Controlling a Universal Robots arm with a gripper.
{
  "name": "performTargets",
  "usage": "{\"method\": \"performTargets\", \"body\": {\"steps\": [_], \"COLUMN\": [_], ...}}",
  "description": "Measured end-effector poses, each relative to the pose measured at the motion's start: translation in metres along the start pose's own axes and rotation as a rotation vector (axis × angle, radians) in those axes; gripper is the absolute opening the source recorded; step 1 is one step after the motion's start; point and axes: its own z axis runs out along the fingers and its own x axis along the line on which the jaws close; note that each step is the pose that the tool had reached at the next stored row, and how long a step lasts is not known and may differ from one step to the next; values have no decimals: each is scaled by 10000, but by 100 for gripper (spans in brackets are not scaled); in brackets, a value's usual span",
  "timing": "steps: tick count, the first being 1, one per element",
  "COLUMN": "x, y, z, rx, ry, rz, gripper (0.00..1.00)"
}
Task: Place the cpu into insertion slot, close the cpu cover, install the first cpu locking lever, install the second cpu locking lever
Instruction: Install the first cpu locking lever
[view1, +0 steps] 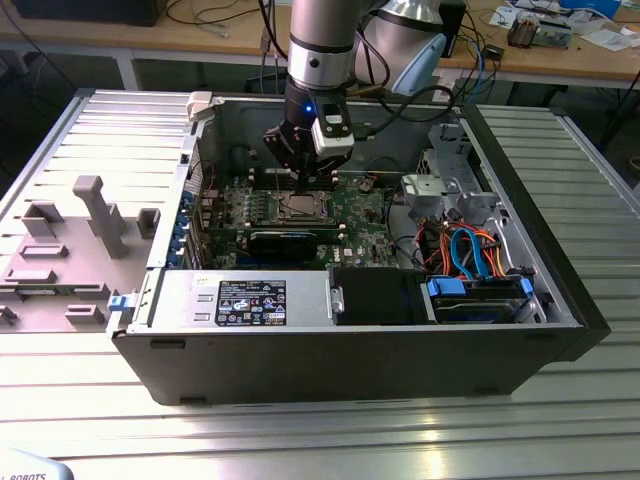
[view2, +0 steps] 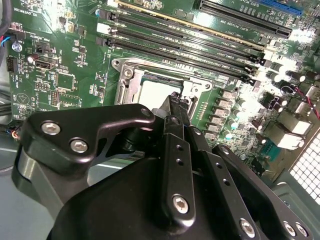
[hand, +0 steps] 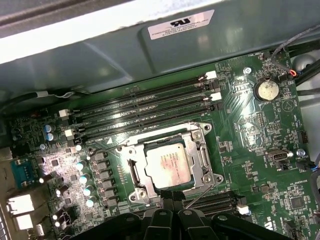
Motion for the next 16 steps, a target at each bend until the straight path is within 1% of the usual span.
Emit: {"method": "performTargets", "body": {"steps": [16], "x": [0], "y": [0], "z": [0], "rx": [6], "ry": [-9], "rz": [-119], "gripper": [11]}}
